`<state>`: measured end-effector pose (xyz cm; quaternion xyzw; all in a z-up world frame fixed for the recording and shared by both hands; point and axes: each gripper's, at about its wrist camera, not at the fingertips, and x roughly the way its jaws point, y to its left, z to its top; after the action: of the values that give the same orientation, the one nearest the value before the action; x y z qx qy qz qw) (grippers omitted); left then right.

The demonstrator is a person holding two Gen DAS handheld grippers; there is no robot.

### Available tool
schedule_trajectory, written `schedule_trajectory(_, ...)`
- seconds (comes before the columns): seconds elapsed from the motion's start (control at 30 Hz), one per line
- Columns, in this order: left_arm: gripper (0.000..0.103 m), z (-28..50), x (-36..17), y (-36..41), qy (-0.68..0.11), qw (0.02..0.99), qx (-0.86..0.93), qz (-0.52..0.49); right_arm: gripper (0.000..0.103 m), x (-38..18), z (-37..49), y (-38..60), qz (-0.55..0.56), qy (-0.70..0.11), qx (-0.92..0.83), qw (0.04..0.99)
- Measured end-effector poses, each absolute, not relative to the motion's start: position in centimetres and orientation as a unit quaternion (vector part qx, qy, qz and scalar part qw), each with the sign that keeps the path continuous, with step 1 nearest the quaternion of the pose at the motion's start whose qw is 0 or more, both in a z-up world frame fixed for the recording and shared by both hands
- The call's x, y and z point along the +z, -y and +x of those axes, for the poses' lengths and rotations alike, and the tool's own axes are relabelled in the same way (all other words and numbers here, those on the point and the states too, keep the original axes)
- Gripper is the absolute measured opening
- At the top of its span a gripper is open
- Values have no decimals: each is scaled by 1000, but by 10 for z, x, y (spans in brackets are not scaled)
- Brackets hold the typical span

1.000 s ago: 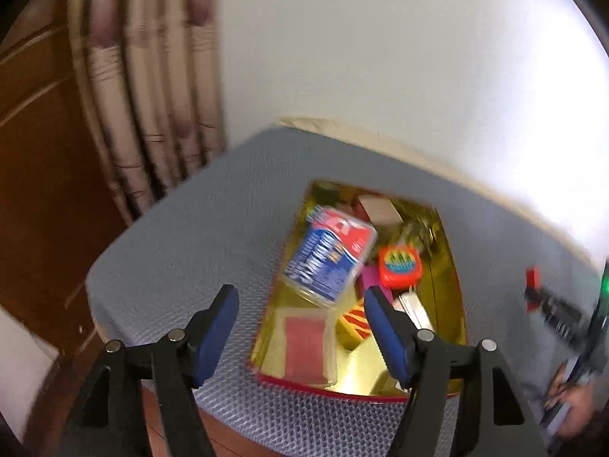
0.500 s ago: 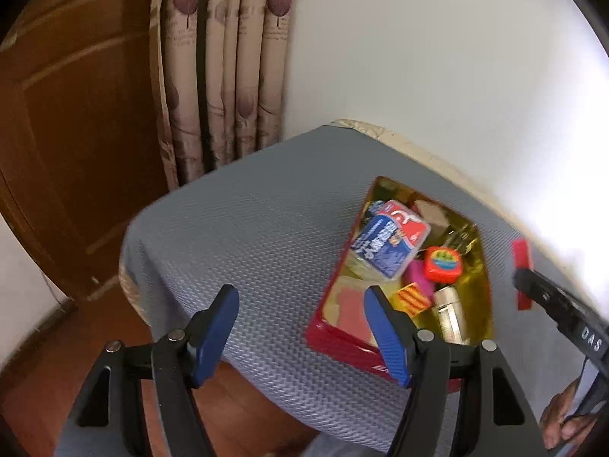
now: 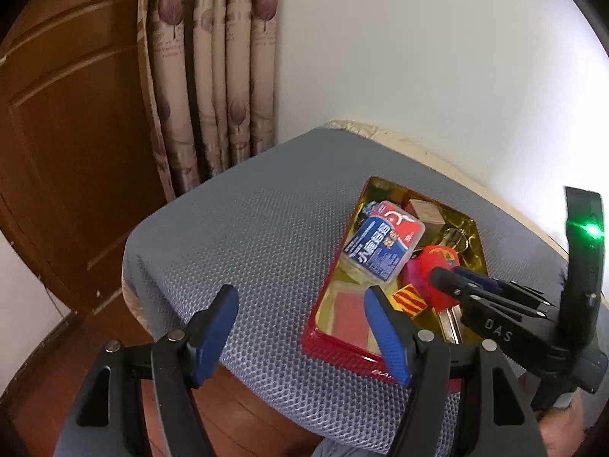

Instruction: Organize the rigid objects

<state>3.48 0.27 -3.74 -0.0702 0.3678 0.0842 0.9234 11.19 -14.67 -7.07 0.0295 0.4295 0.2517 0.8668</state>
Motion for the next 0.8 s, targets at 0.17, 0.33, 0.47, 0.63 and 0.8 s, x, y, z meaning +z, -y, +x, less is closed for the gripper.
schedule_trajectory(0.17,70,30,-36,0,-334,938,22,-94,30,-60,109,159,51,-413,253,874)
schedule_trajectory(0.33,70,22,-33,-23,-308,936,37,-164,60,-35,81,222,47,-361,173,915)
schedule_trajectory(0.47,70,29,-36,-32,-344,919,35,-188,64,-59,75,311,16,-390,42,920)
schedule_trajectory(0.63,70,32,-39,-15,-367,918,45,-142,64,-103,79,419,0,-460,-96,883)
schedule_trajectory(0.8,70,26,-33,8,-341,935,55,-78,69,-121,73,480,27,-472,-161,866)
